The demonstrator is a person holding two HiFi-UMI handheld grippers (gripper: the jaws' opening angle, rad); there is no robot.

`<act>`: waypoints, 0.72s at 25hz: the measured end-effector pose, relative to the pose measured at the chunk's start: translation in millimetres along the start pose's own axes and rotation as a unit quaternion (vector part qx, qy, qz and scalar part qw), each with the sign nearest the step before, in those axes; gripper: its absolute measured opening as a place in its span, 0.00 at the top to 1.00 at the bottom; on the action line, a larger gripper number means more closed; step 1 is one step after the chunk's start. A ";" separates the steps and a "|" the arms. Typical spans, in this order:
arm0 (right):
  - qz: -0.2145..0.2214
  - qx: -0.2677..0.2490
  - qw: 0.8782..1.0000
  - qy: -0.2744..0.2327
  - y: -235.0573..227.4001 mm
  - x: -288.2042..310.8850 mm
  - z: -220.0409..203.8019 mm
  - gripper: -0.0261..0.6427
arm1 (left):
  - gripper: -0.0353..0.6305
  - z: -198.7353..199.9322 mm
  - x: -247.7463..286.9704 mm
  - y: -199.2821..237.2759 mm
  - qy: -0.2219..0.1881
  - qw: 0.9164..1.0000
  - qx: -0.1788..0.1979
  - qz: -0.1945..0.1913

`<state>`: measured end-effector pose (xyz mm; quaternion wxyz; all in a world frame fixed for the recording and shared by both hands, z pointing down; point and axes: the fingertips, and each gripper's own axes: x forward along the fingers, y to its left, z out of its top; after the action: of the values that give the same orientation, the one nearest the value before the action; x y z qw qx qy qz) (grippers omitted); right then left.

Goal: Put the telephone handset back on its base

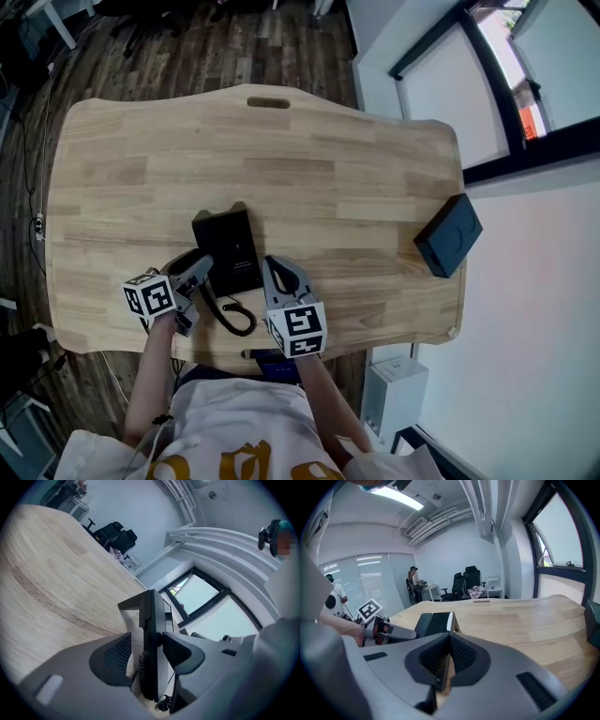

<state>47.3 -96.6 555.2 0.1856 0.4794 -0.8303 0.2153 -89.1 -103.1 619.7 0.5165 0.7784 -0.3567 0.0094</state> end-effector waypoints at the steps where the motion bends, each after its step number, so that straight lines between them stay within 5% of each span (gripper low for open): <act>1: 0.000 0.000 1.000 -0.001 0.8 -2.4 -1.0 0.95 | 0.66 0.0 -0.7 0.3 -0.004 1.000 0.003 0.007; 12: -0.002 -0.009 1.000 -0.010 1.2 -30.2 -5.0 0.95 | 0.56 6.0 -8.6 4.9 -0.042 0.986 0.110 0.119; 18: 0.004 -0.020 1.000 -0.022 3.3 -45.6 -0.8 0.95 | 0.56 35.4 -22.5 -27.2 -0.102 0.963 0.200 0.150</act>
<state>66.0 -62.0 531.8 0.1764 0.4772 -0.8399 0.1888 -103.0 -113.8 572.9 0.3035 0.8002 -0.5112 0.0786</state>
